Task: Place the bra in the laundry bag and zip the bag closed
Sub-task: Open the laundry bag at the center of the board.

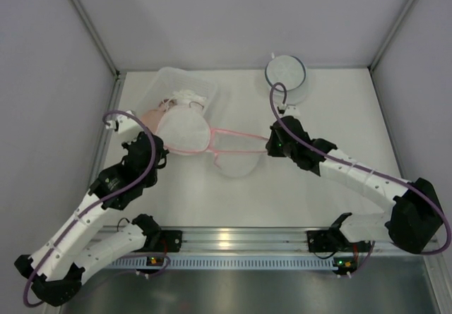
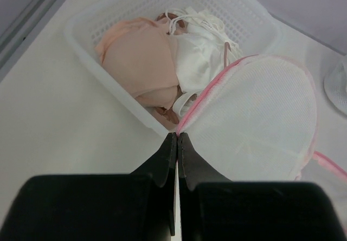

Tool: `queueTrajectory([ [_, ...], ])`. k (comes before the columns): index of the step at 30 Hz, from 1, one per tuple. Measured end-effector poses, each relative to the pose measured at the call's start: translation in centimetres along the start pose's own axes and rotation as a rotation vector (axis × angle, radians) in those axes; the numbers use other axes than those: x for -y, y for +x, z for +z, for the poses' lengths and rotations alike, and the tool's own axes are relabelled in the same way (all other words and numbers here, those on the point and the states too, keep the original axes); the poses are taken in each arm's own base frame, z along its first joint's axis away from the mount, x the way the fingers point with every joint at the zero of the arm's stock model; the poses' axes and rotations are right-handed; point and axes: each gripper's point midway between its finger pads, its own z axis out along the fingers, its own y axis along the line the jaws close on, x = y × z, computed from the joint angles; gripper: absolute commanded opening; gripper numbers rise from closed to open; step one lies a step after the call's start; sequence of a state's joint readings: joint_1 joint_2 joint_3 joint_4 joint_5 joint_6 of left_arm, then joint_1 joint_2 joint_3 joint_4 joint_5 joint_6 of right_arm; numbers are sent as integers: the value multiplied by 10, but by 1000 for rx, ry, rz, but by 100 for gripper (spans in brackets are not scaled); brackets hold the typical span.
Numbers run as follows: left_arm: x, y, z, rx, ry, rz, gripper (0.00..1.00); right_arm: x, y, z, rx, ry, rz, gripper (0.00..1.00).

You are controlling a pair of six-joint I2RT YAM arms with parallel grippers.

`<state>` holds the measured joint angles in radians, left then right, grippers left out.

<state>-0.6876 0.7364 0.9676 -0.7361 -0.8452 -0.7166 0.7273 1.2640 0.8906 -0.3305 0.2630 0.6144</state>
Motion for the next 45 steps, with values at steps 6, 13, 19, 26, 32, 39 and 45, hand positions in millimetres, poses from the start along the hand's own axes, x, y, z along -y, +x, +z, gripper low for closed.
queueTrajectory([
  [6, -18, 24, 0, -19, -32, -102, 0, -7, 9, 5, -44, -51, -37, 0],
  [13, -23, 42, 2, -43, -29, -165, 0, -21, 24, 16, -117, -136, -92, 0],
  [19, -32, 75, 7, -98, -42, -190, 0, -26, 25, 20, -126, -161, -101, 0],
  [26, -45, 85, 1, -82, -15, -309, 0, -22, 40, 29, -179, -141, -99, 0],
  [32, -47, 106, -2, -138, 12, -340, 0, -16, 45, 28, -200, -119, -110, 0],
  [39, -43, 138, -2, -262, 4, -291, 0, -5, 39, 8, -190, -87, -134, 0],
  [45, -39, 142, -4, -294, 23, -294, 33, -1, 32, -4, -159, -73, -136, 0],
])
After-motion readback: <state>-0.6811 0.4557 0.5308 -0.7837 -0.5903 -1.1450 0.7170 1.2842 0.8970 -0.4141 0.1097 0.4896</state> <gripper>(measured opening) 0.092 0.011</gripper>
